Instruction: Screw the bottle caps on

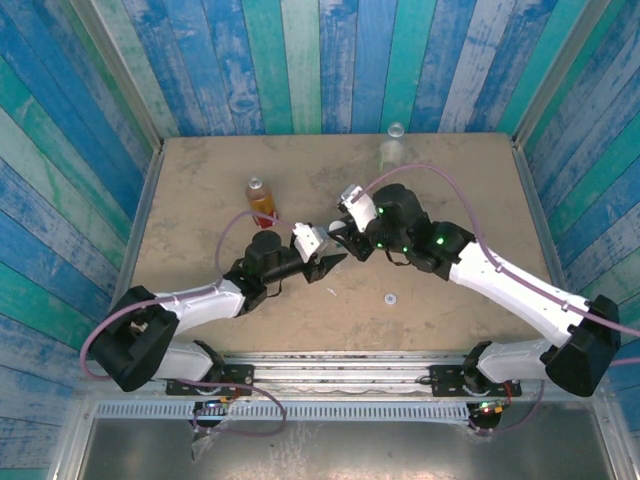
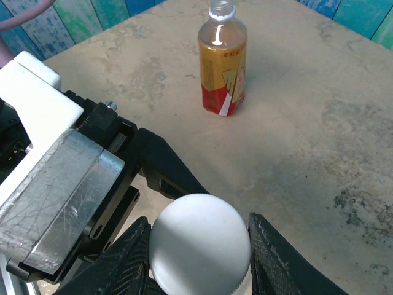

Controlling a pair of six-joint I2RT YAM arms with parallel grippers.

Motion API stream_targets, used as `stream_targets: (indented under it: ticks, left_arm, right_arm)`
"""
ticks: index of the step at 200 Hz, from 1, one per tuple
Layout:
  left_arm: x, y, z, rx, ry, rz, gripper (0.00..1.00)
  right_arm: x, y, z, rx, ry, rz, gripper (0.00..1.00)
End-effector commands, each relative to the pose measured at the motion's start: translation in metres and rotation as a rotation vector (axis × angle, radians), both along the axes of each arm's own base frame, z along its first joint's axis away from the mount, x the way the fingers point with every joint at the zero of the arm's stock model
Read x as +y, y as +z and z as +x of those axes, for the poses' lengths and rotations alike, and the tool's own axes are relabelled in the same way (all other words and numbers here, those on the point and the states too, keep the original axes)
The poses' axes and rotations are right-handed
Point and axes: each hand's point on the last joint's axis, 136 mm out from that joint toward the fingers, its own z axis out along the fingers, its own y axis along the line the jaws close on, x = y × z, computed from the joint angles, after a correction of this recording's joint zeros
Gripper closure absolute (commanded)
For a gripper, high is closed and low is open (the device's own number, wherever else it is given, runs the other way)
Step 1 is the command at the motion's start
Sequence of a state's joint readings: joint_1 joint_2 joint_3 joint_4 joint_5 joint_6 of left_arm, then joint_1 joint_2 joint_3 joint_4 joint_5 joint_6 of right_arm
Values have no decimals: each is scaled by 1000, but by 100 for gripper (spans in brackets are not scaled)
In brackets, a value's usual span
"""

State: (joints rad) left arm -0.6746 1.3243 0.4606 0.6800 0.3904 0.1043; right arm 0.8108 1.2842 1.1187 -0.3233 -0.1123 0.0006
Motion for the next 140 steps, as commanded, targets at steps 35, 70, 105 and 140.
stream_targets:
  ticks: [35,70,105,140]
  left_arm:
    - [-2,21,-40,-99,-199,-22,48]
    - [-2,19,-62,-144,-313,12,47]
    - [-2,24,-71,-181,-358,7,47]
    - [-2,26,-73,-188,-367,2,47]
  right_arm:
    - [-18,29,-54,-152,350,55,28]
    - [-17,34,-78,-214,517,49,24]
    - [-11,22,-86,-142,618,4,30]
    - [-3,16,-83,-98,649,-6,41]
